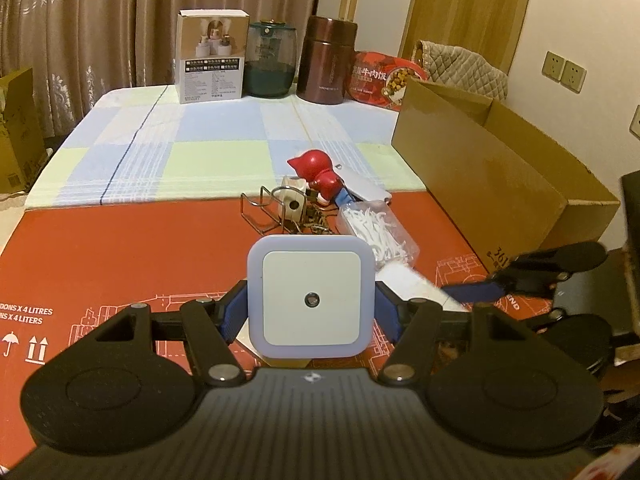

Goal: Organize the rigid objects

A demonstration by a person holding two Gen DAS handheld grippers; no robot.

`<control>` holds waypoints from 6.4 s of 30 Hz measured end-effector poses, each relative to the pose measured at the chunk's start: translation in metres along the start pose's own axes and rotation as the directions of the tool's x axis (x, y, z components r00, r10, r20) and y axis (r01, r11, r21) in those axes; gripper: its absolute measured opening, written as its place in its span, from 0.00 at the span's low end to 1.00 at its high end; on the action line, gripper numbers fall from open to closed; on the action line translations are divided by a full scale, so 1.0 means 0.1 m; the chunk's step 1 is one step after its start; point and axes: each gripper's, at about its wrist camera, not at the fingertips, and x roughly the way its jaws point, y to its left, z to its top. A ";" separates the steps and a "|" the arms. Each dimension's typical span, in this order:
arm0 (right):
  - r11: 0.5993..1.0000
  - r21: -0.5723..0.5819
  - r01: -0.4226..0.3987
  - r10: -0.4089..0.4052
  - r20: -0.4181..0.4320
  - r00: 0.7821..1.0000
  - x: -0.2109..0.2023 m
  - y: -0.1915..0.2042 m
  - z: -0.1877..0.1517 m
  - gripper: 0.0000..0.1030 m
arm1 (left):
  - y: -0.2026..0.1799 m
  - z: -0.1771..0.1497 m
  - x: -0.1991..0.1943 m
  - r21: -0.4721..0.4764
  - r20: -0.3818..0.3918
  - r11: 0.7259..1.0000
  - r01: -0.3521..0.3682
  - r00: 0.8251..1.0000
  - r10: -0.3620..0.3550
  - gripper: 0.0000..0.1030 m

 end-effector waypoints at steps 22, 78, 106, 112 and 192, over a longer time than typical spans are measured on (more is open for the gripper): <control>0.909 0.354 0.221 -0.298 0.180 0.937 -1.53 -1.47 0.39 0.36 | -1.43 1.13 -0.06 0.135 0.133 0.971 0.196 0.968 -0.214 0.59; 0.906 0.375 0.198 -0.280 0.177 0.944 -1.85 -1.52 0.37 0.00 | -1.56 1.20 -0.04 0.174 0.102 0.978 0.113 0.986 -0.132 0.73; 0.961 0.256 0.107 -0.166 0.222 0.961 -1.46 -0.35 0.87 0.74 | -0.01 0.71 -0.87 -0.004 0.125 0.996 -0.086 0.988 0.085 0.97; 0.965 0.252 0.076 -0.134 0.223 0.966 -1.35 -0.21 0.82 0.79 | 0.18 0.56 -0.86 -0.017 0.122 0.993 -0.116 0.986 0.117 0.98; 0.952 0.286 0.109 -0.080 -0.112 0.991 0.71 -0.44 0.69 0.52 | 0.28 -0.05 0.77 0.183 -0.184 0.983 0.006 0.983 0.028 0.83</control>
